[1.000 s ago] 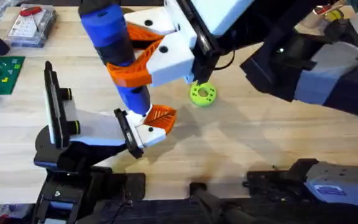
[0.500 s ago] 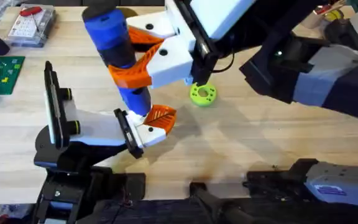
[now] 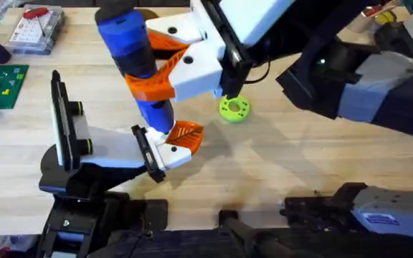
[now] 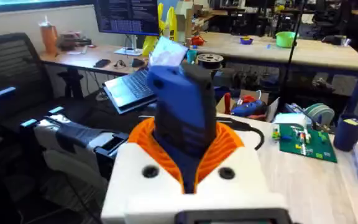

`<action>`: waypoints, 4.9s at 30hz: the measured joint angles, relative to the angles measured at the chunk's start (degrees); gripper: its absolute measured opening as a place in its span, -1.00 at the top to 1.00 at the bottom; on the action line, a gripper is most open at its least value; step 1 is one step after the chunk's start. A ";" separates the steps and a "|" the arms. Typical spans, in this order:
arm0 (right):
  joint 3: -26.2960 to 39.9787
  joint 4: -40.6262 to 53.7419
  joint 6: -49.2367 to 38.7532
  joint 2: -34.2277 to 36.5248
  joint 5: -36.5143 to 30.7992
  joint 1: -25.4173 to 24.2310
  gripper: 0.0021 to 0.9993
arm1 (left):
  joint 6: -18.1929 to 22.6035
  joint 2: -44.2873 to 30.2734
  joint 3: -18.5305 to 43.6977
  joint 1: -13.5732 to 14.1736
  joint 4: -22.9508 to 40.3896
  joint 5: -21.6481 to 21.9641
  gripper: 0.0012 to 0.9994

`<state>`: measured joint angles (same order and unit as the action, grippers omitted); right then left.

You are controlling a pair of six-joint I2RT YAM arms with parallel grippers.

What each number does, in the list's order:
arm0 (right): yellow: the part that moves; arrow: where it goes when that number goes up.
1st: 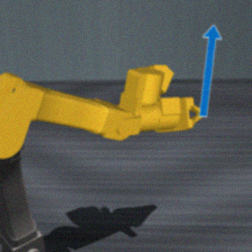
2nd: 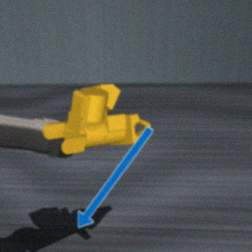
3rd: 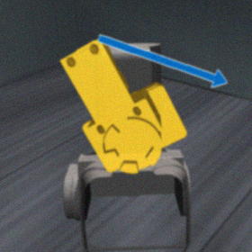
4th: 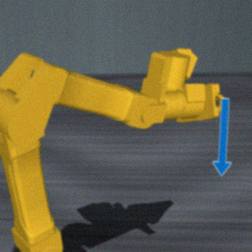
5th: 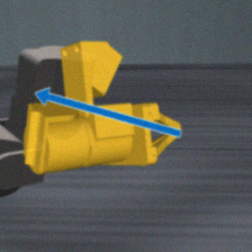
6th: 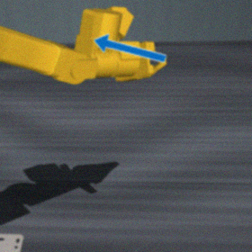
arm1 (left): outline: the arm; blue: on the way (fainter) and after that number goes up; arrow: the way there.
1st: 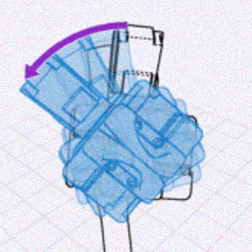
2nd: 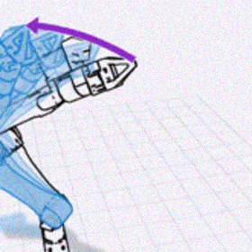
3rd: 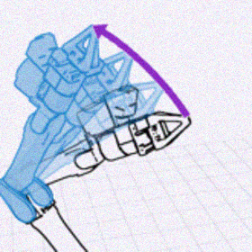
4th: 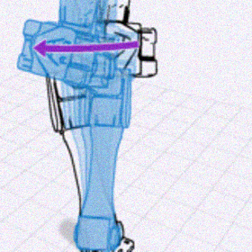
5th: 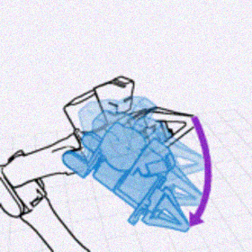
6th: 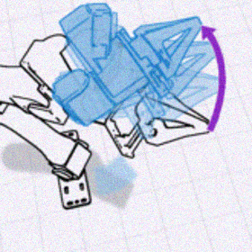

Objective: Pick up the gripper from the table and insert it into the empty holder that is missing its gripper. Then pick up a screw, insert it into the mounting hole, and use the screwdriver to tighten it. Finally, clean up the table by picking up the vegetable and placing it into the bucket.

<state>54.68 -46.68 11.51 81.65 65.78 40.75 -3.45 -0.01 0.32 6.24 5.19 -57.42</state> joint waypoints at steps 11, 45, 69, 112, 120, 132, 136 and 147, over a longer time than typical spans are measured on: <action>-0.10 0.00 0.02 0.00 0.00 0.02 0.90 | 0.00 0.00 0.00 0.00 0.00 0.02 0.96; -0.13 2.15 0.00 0.00 -0.39 0.01 0.91 | -0.01 0.00 0.00 0.00 0.00 -0.05 0.96; 26.88 38.53 -3.27 -0.90 -2.04 -4.38 0.91 | 0.00 0.00 0.00 0.00 0.00 -0.02 0.96; 34.16 100.39 -56.30 24.72 -79.73 -25.07 0.92 | -0.01 0.00 0.00 0.00 0.00 0.05 0.98; 34.18 98.49 -64.94 31.29 -81.30 -25.07 0.92 | -0.01 0.00 0.00 0.00 -0.01 0.11 0.98; 34.23 98.07 -67.24 36.85 -81.48 -25.07 0.92 | 0.00 0.00 0.00 0.00 -0.02 0.21 0.98; 34.53 98.28 -67.25 36.65 -82.09 -25.07 0.06 | 0.02 0.00 0.00 0.00 -0.02 0.21 0.78; 34.69 100.65 -62.10 25.51 -82.89 -25.01 -0.97 | -0.17 0.00 0.00 0.00 -0.22 0.26 -0.97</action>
<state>89.37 53.97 -50.59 107.16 -17.11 15.74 -3.62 -0.01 0.32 6.24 4.97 -57.17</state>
